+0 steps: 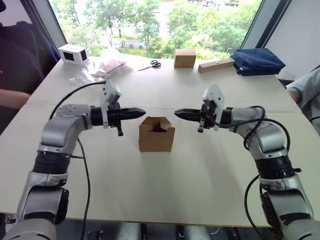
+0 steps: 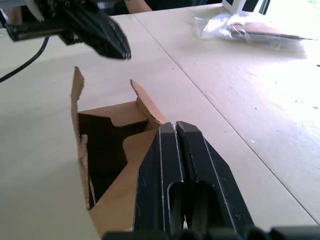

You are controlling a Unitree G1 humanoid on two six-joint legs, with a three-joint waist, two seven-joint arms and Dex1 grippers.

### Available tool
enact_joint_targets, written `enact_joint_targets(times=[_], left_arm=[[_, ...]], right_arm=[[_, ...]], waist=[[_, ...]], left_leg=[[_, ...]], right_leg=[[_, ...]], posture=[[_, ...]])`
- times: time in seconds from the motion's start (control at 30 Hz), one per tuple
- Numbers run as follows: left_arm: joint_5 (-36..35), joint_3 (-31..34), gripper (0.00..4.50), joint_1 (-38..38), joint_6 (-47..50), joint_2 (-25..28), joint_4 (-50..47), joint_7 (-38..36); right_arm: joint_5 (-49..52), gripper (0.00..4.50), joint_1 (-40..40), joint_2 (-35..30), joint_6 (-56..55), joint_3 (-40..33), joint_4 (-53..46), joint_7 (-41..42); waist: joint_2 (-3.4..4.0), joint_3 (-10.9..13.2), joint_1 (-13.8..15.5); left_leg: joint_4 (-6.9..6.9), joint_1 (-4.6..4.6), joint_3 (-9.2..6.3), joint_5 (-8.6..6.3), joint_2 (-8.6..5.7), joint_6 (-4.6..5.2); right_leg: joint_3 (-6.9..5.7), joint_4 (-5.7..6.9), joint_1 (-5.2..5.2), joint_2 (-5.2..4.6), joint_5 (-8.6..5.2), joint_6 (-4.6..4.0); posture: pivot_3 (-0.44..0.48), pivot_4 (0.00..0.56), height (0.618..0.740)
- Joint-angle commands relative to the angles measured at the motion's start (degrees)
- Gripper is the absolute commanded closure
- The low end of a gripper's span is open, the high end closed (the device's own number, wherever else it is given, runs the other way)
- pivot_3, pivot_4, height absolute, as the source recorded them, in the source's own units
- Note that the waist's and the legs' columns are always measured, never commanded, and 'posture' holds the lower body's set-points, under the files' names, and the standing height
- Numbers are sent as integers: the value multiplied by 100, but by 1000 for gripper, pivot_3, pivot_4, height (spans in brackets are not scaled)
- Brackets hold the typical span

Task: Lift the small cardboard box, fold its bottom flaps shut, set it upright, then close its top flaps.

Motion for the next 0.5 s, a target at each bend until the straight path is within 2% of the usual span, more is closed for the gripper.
enact_joint_targets(times=[0.03,0.13,0.23,0.37,0.5], left_arm=[[385,138,4452,-473,-680,74,1164,162],[874,-184,4452,-957,-1477,-83,2521,-21],[1165,-350,4452,-1382,-2026,-281,3574,-287],[1577,-644,4452,-1926,-2524,-688,4962,-865],[2157,-1060,4452,-2242,-3058,-1028,5837,-1336]], right_arm=[[545,4500,245,-333,580,-362,-1264,-91],[1005,4500,470,-529,1168,-238,-2264,-113],[1146,4500,519,-502,1414,-139,-2681,-376],[426,4500,552,-590,1176,650,-2956,-731],[-677,4500,498,-699,718,1623,-2837,-1088]], waist=[[1,0,35],[0,-1,33],[-1,-1,32],[-3,0,31],[-3,0,23]], left_leg=[[0,0,1,0,-2,0],[0,0,3,1,-10,-1],[0,-1,10,-5,-16,8],[1,-4,12,-6,-22,11],[1,-6,13,-7,-27,12]], right_leg=[[0,-1,0,0,0,0],[-3,-2,0,2,0,0],[-11,-4,3,2,0,0],[-13,-6,3,2,0,0],[-14,-7,3,1,0,0]], posture=[[0,150,740],[0,150,740],[0,150,740],[0,150,740],[0,150,740]])
